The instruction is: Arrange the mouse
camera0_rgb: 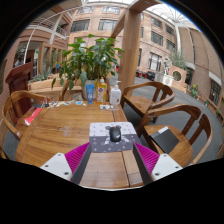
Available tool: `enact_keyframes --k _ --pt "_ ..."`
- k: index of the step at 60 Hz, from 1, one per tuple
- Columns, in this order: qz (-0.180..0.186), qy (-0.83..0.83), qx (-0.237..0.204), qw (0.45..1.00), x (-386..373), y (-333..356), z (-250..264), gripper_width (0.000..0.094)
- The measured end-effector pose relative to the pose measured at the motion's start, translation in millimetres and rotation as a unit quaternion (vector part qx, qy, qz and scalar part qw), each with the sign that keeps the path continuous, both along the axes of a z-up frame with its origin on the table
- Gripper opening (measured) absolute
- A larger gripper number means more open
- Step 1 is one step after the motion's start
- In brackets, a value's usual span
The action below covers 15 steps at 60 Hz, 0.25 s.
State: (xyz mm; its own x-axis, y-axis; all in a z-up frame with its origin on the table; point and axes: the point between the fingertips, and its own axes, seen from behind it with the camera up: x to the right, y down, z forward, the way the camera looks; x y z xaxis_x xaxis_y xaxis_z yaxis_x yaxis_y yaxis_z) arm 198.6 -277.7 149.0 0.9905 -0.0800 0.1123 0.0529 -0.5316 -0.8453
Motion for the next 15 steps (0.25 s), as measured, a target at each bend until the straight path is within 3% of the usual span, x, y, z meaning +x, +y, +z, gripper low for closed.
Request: enact_keyframes --k 15 --pt "-0.001 0.007 0.012 1.000 -1.6 -7.6 18.7 0.0851"
